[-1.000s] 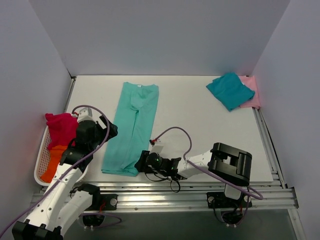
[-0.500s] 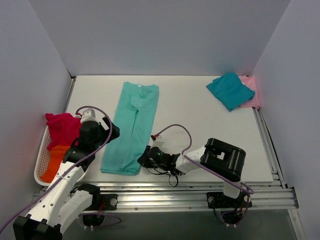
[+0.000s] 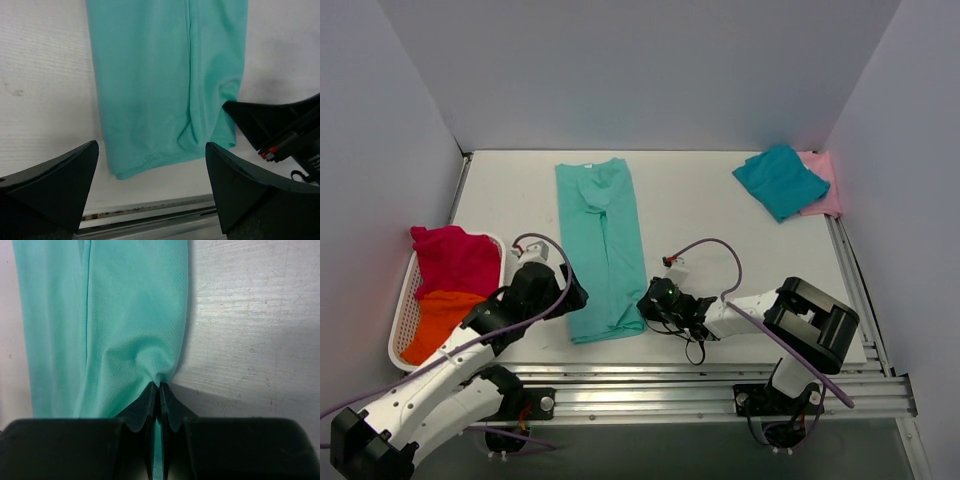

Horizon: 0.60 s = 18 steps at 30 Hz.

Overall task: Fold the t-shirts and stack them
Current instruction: Grab the bottom of the folded rectangular tshirt with both arms

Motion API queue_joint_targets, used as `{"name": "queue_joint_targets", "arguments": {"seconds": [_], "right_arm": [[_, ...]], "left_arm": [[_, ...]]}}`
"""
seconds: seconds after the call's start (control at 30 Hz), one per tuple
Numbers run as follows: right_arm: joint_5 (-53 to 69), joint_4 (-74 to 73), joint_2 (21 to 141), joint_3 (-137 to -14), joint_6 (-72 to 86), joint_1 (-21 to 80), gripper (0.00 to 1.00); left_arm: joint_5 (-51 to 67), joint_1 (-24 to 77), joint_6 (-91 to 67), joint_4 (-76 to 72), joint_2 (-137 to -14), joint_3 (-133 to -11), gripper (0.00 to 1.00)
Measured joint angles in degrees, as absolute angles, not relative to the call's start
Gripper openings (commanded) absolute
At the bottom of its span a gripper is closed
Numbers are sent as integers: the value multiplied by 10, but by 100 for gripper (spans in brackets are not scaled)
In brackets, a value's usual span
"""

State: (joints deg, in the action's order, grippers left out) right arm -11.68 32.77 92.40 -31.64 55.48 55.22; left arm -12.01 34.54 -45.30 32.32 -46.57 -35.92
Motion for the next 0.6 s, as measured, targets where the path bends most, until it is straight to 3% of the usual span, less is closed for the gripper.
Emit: {"name": "queue_joint_targets", "arguments": {"seconds": [0.27, 0.33, 0.37, 0.43, 0.6], "right_arm": [[-118, 328, 922, -314, 550, 552, 0], [-118, 330, 920, -310, 550, 552, 16], [-118, 332, 918, -308, 552, 552, 49], [-117, 351, 902, -301, 553, 553, 71], [-126, 342, 858, -273, 553, 560, 74]], "left_arm": [[-132, 454, -539, 385, -436, -280, 100], [-140, 480, -566, 407, -414, -270, 100], [-144, 489, -578, 415, -405, -267, 100], [-154, 501, -598, 426, -399, -264, 100], [-192, 529, -646, 429, -438, -262, 100]]}}
